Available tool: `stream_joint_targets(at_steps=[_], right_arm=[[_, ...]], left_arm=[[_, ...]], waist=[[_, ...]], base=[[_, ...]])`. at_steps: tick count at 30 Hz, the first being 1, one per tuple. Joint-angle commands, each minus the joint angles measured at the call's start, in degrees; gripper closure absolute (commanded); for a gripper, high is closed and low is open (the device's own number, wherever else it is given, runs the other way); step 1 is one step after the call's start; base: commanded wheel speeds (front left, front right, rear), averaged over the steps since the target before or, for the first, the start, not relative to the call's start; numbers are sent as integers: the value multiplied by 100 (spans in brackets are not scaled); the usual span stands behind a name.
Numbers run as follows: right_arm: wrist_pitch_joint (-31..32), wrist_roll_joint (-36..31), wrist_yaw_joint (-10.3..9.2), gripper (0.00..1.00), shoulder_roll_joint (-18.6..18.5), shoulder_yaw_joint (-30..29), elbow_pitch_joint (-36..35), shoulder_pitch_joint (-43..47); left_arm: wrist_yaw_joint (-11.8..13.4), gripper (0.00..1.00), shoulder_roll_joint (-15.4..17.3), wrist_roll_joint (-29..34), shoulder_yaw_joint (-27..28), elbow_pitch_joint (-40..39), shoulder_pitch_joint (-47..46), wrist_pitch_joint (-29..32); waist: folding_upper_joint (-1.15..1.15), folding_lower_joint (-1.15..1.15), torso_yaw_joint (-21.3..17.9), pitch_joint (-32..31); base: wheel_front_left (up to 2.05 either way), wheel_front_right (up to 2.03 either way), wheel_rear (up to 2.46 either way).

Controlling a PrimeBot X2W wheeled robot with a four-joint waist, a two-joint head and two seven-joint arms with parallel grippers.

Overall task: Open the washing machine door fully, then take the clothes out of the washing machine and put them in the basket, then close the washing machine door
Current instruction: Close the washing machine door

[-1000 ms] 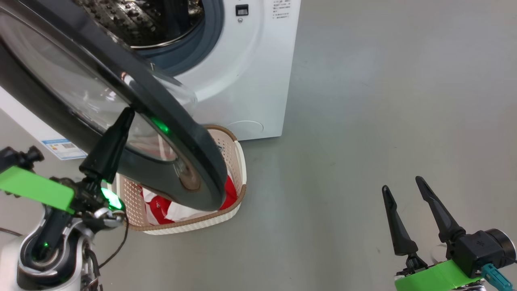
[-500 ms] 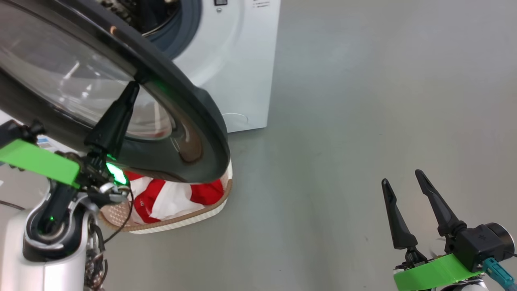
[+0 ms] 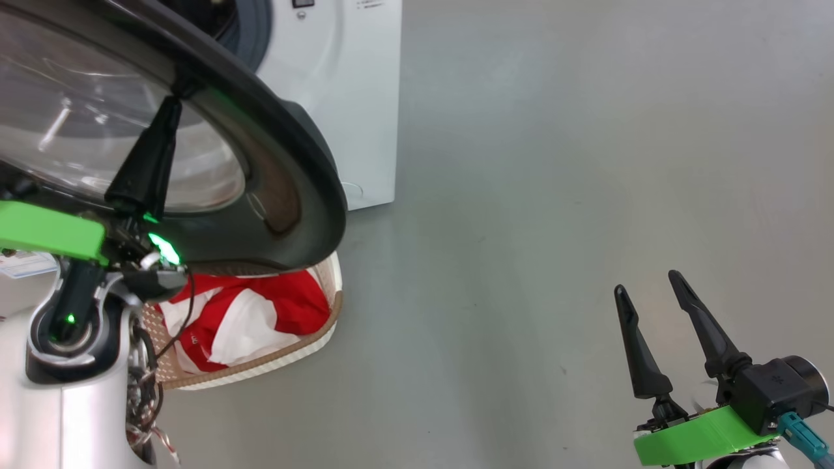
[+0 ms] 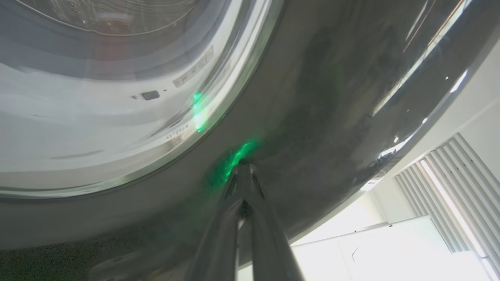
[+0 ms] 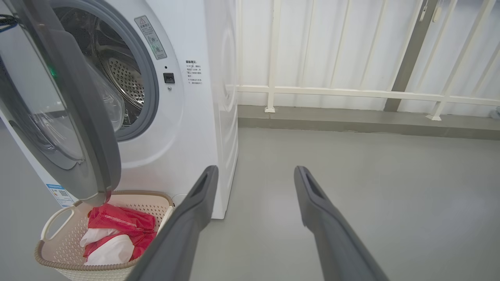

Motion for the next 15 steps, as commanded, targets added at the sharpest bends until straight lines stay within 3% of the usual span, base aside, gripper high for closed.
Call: stream_joint_targets(at_steps=[1,15], right_arm=[[-38,48,35,0,-78,110,-118,-131],[-38,15,35,0,-78,140,-128,-154]], left_arm=[[-126,100,126,62,139,-85,-230,-26],[-379,100,160,208,136,495,-745,-241]], waist=[[0,0,-62,31],[0,0,-293,174]], base=[[0,0,0],[0,0,0]])
